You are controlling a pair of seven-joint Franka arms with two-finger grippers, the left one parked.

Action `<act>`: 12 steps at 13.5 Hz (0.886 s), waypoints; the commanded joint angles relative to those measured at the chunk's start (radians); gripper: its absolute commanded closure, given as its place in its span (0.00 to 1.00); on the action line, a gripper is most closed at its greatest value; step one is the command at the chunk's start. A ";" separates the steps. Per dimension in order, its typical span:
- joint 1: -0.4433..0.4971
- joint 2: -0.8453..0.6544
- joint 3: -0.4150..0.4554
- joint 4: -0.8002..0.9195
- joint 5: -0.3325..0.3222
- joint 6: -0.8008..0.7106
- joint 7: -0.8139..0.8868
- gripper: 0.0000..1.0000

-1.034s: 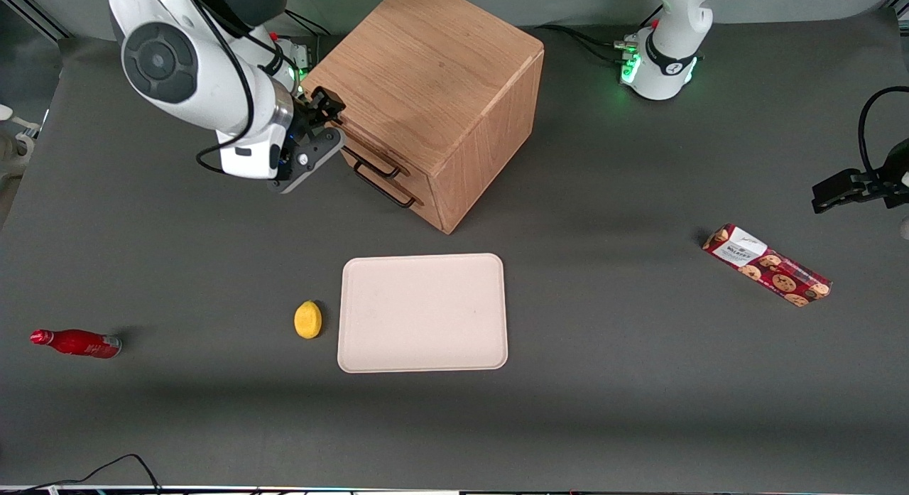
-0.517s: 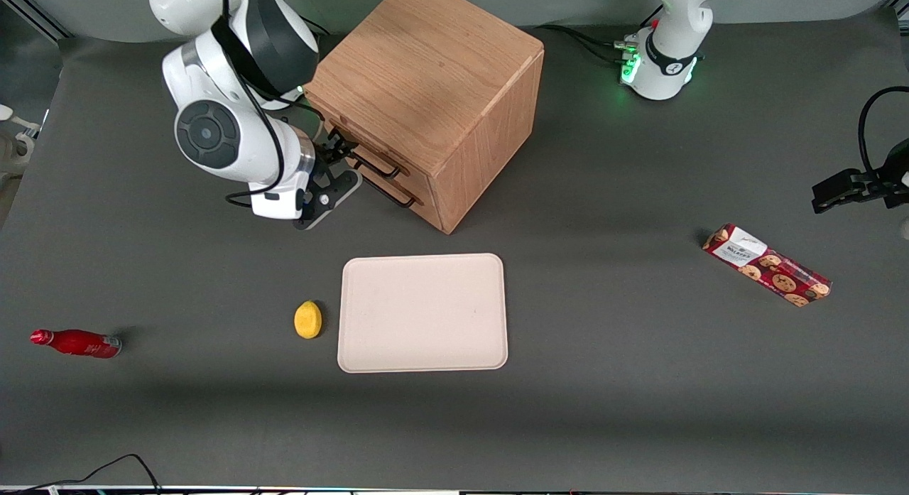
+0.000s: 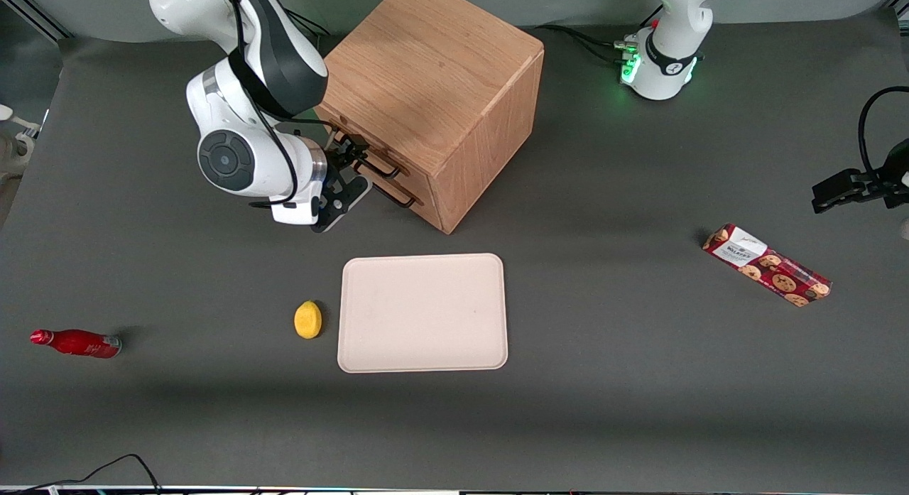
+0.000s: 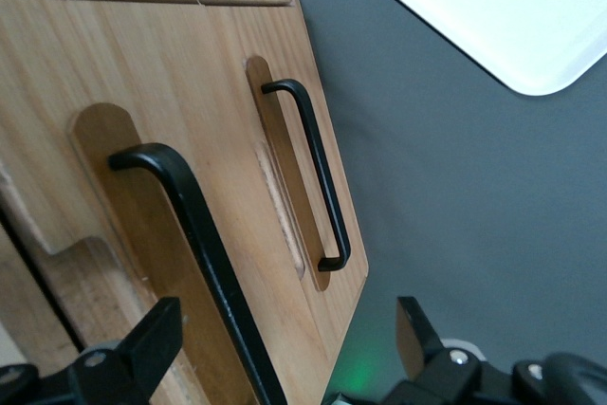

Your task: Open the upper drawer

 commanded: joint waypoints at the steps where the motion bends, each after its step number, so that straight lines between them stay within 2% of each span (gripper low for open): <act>1: -0.003 0.011 0.001 -0.008 0.029 0.010 -0.034 0.00; 12: 0.006 0.025 0.021 -0.054 0.032 0.044 -0.034 0.00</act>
